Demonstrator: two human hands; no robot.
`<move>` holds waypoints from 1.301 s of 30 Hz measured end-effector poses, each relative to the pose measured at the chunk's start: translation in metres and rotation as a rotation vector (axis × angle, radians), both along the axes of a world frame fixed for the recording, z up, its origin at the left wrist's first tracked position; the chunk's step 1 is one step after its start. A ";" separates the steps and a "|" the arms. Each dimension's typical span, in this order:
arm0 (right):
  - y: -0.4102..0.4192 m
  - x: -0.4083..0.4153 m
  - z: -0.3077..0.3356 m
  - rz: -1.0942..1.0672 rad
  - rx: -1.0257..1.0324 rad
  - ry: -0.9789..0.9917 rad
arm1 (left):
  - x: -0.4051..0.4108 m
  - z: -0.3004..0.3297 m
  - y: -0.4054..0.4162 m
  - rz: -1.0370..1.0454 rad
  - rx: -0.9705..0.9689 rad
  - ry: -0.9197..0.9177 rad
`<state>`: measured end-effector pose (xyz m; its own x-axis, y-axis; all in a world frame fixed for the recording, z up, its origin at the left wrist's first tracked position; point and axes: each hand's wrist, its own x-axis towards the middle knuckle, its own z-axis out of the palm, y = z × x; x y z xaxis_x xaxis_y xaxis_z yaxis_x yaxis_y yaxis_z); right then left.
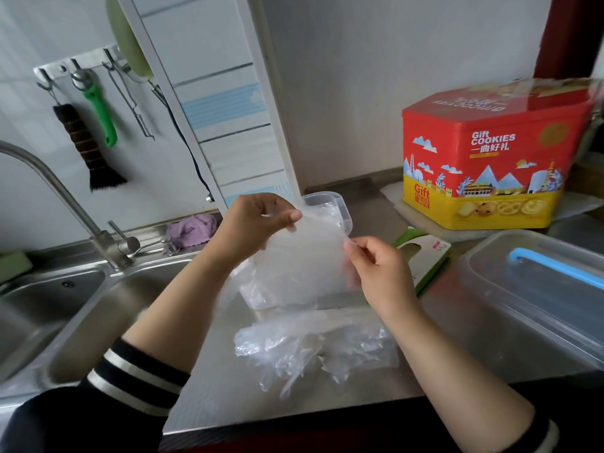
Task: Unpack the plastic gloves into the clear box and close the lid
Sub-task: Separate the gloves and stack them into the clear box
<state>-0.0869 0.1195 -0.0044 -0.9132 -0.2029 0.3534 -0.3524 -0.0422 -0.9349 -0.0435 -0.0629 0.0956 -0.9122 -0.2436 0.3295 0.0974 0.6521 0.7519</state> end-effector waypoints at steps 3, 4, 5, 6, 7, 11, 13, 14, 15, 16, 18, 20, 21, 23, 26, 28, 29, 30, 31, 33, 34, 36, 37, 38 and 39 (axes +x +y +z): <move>0.002 -0.001 -0.005 -0.040 0.007 -0.021 | -0.009 0.006 -0.006 -0.012 -0.055 -0.025; 0.003 -0.002 -0.006 -0.049 0.006 -0.033 | -0.013 0.007 -0.009 -0.007 -0.073 -0.039; 0.004 -0.004 -0.007 -0.060 0.004 -0.043 | -0.018 0.008 -0.012 0.000 -0.080 -0.048; 0.006 -0.006 -0.008 -0.066 -0.002 -0.050 | -0.023 0.009 -0.016 0.009 -0.075 -0.049; 0.009 -0.008 -0.009 -0.074 -0.008 -0.057 | -0.027 0.010 -0.021 0.019 -0.062 -0.046; 0.022 -0.015 -0.017 -0.082 -0.004 -0.052 | -0.052 0.013 -0.041 0.054 -0.015 -0.038; 0.026 -0.015 -0.022 -0.021 -0.015 -0.056 | -0.067 0.011 -0.051 0.071 0.008 -0.040; 0.028 -0.013 -0.025 0.021 -0.018 -0.051 | -0.074 0.009 -0.055 0.081 0.009 -0.048; 0.029 -0.010 -0.028 0.063 -0.014 -0.039 | -0.080 0.006 -0.058 0.088 -0.004 -0.059; 0.029 -0.007 -0.031 0.097 -0.008 -0.024 | -0.086 0.004 -0.060 0.091 -0.032 -0.073; 0.028 -0.004 -0.037 0.139 0.009 0.003 | -0.096 -0.001 -0.062 0.089 -0.104 -0.097; 0.026 -0.001 -0.042 0.167 0.041 0.047 | -0.102 -0.006 -0.064 0.083 -0.172 -0.107; 0.025 -0.001 -0.044 0.183 0.056 0.071 | -0.106 -0.007 -0.065 0.083 -0.210 -0.111; 0.024 0.000 -0.046 0.203 0.088 0.112 | -0.108 -0.009 -0.067 0.107 -0.315 -0.111; 0.025 0.000 -0.046 0.203 0.082 0.119 | -0.110 -0.009 -0.070 0.171 -0.570 -0.060; 0.025 0.001 -0.046 0.212 0.093 0.115 | -0.112 -0.008 -0.072 0.149 -0.707 0.027; 0.025 0.002 -0.046 0.217 0.104 0.113 | -0.114 -0.009 -0.073 0.121 -0.758 0.069; 0.025 0.002 -0.046 0.220 0.112 0.109 | -0.116 -0.009 -0.074 0.090 -0.805 0.103; 0.026 0.003 -0.046 0.218 0.114 0.110 | -0.117 -0.010 -0.075 0.060 -0.853 0.132; 0.026 0.003 -0.045 0.202 0.115 0.122 | -0.118 -0.010 -0.076 0.031 -0.944 0.183; 0.026 0.003 -0.044 0.196 0.118 0.127 | -0.117 -0.008 -0.075 0.037 -0.970 0.210; 0.024 0.002 -0.041 0.183 0.138 0.133 | -0.110 -0.001 -0.068 0.062 -0.981 0.290; 0.024 0.003 -0.038 0.170 0.147 0.137 | -0.103 0.004 -0.061 0.068 -0.955 0.343; 0.022 0.003 -0.034 0.155 0.149 0.141 | -0.095 0.009 -0.050 0.052 -0.885 0.382; 0.021 0.004 -0.028 0.141 0.155 0.147 | -0.082 0.013 -0.037 0.002 -0.752 0.362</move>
<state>-0.0828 0.1403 -0.0327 -0.8130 -0.3870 0.4349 -0.4858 0.0391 -0.8732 -0.1253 -0.1000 0.1088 -0.7185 0.1567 0.6776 0.2472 0.9682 0.0383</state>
